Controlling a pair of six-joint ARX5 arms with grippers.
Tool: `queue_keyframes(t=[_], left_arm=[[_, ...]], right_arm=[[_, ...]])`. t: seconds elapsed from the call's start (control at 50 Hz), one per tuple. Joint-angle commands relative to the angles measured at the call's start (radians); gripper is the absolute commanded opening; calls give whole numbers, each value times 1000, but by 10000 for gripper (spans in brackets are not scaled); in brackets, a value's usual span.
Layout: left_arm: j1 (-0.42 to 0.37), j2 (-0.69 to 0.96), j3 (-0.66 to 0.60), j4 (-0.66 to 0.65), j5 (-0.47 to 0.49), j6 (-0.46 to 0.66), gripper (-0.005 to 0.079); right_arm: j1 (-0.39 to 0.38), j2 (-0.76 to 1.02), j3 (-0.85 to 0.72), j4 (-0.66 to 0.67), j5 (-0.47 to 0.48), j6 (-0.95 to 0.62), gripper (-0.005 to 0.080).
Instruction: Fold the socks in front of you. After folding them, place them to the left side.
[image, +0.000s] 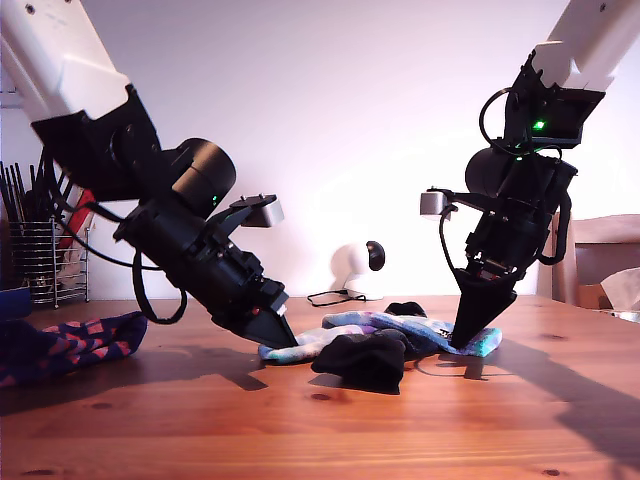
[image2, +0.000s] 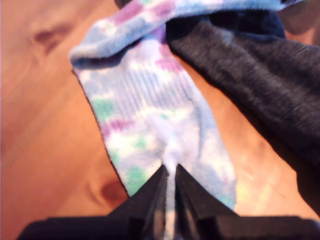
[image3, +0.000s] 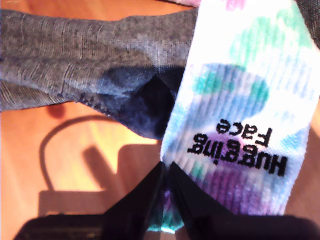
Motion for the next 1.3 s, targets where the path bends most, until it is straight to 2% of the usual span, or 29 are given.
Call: queue_keyframes(t=[0.0,0.24,0.48,0.66,0.9,1.08,1.2,1.28], left_arm=[[-4,31,-40,-96,-1,22,-24],[-10,31,-40,-294,37,75,-24],[-32,31,-40,-499,90,238,-24],[-33,30,-40,-621,127,317,-24],[-47,30,-40,-722,160,367,-24],[-78,30,-40,-758,177,393,-24],[-93,30,-40,-763,177,393,-24],[-100,30,-40,-771,177,392,-24]], right_arm=[[5,-83,-16,-6,-22,-4,-13],[5,-142,-16,-17,-26,-3,-13],[7,-142,-16,-6,-22,0,-13],[6,-142,-16,51,-21,2,-13],[6,-136,-16,162,-21,30,-8],[7,-111,-16,208,-21,32,186],[11,-77,-16,241,-17,31,202],[11,-55,-16,254,23,32,240]])
